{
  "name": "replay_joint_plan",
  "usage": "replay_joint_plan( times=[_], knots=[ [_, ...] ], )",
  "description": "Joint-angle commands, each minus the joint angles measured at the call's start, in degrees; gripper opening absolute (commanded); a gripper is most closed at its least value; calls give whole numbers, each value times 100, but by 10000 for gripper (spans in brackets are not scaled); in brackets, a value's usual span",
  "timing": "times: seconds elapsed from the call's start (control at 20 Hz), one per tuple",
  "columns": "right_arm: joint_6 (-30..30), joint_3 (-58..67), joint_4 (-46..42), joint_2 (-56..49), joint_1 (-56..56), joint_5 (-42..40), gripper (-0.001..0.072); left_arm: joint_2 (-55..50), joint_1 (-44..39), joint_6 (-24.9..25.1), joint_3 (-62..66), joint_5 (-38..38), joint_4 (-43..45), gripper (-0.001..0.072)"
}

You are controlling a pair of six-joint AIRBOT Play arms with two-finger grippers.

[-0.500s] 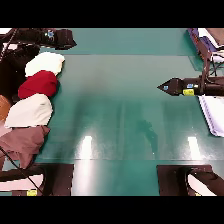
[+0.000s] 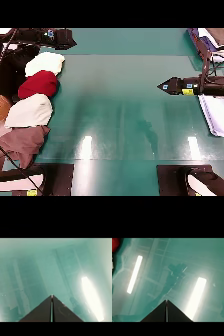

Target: Fold the shirts.

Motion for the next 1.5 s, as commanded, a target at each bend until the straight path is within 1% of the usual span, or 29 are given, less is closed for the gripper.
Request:
replay_joint_plan(
  times=[0.0, 0.1, 0.2, 0.25, 0.3, 0.35, 0.4, 0.45, 0.5, 0.55, 0.75, 0.9, 1.0, 1.05, 1.15, 1.3, 1.35, 1.4, 1.45],
  knots=[
    [2, 4, 2, 2, 4, -11, 15, 0, 0, 0, 2, 2, 2, 27],
    [2, 4, 0, 0, 4, -11, 16, 0, 0, -2, 2, 11, -9, 27],
    [2, 4, 0, 0, 4, -15, 15, -2, 0, 37, 2, 225, 7, 28],
    [2, 4, 0, 0, 4, -20, 15, -4, 0, 164, 2, 446, 238, 56],
    [2, 4, 0, 0, 4, -20, 15, -9, 0, 190, 0, 649, 782, 392],
    [2, 4, 0, 0, 4, -20, 16, -42, 0, 55, 0, 841, 1421, 672],
    [2, 4, -2, 0, 4, -17, 15, -125, 2, -216, -2, 966, 2260, 678],
    [2, 4, -2, 0, 4, -17, 15, -247, 9, -452, -4, 990, 3117, 678],
    [2, 4, -2, 0, 4, -20, 15, -396, 68, -614, -11, 986, 3687, 678],
    [2, 4, -2, 0, 4, -20, 16, -599, 188, -647, -11, 992, 3936, 678],
    [2, 4, 0, 0, 4, -122, 16, -1668, 992, -1163, -11, 1132, 3877, 678],
    [2, 2, -2, 0, 4, -232, 15, -2367, 1451, -1154, -9, 1515, 3515, 678],
    [2, 2, -2, 0, 4, -326, 16, -2702, 1589, -1150, -9, 1751, 3460, 677],
    [2, 2, -2, 0, 4, -352, 15, -2826, 1626, -1132, -7, 1845, 3471, 678],
    [2, 2, -4, -2, 4, -409, 16, -3023, 1624, -944, -4, 2057, 3473, 677],
    [2, 2, -2, -7, 4, -459, 15, -3191, 1624, -942, -4, 2194, 3471, 676],
    [2, 2, -2, -15, 4, -459, 15, -3191, 1624, -942, 0, 2199, 3471, 634],
    [2, 4, 2, -42, 4, -461, 15, -3189, 1624, -944, 63, 2142, 3469, 391],
    [2, 4, 2, -79, 4, -455, 15, -3185, 1624, -955, 173, 2048, 3467, 127]
  ],
)
